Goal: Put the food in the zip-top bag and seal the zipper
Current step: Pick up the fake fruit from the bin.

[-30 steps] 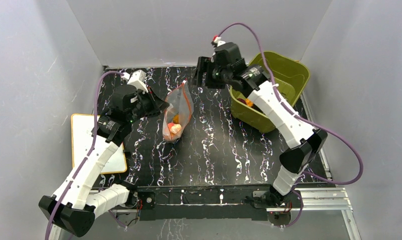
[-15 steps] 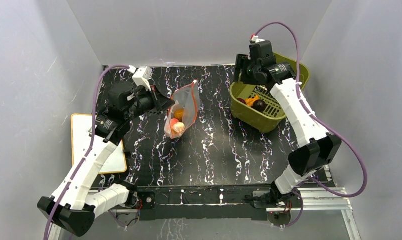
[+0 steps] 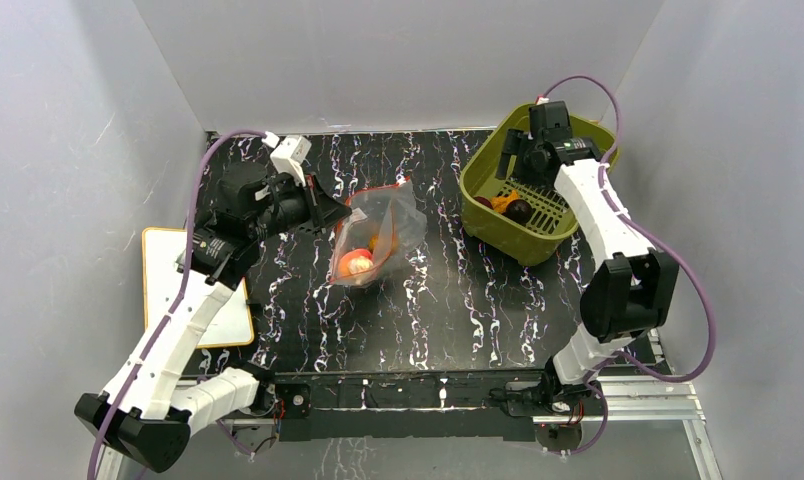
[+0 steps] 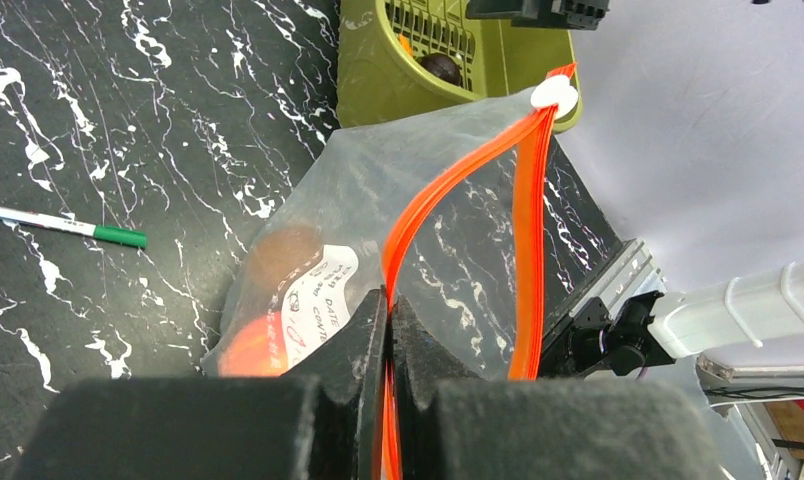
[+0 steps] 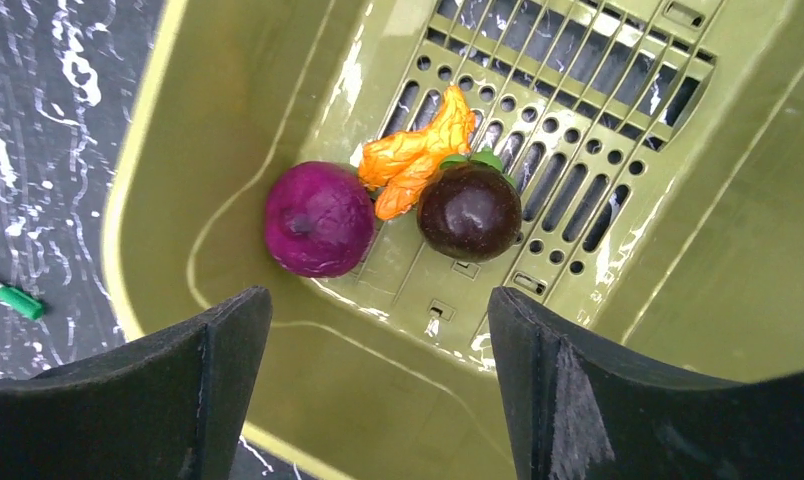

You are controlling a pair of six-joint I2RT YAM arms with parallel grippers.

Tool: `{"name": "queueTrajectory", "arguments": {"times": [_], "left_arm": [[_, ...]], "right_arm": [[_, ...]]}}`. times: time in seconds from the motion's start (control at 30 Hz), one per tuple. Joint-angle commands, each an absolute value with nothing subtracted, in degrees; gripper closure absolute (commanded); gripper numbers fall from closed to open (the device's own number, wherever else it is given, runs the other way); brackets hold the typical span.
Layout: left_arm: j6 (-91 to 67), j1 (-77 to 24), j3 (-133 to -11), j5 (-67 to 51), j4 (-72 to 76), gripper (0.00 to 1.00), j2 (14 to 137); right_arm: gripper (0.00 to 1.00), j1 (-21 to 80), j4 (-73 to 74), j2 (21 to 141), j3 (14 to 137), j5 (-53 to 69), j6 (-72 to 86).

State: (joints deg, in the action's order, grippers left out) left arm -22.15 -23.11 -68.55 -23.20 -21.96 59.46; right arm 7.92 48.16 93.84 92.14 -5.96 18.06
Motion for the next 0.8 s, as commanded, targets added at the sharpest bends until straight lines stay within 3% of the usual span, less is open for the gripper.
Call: {"name": "queueTrajectory", "arguments": {"times": [0.0,0.17,0.77], "left_arm": [[-23.3,-23.21,-66.99,-24.22,-22.21,1.0,57.23],[-24.43,-23.19,-66.58,-22.32,-22.64,1.0,58.25],[-23.14,-23.2,-69.14,-20.99,-21.05,1.0,65.35]], "right_arm": [[0.19,7.32,42.11,96.63,89.53,-4.38,18.36],[0.15,5.01,38.65,100.35,87.86,-2.69,18.67],[0.13,4.05,42.28,111.09,92.18,-8.36,18.94]]}}
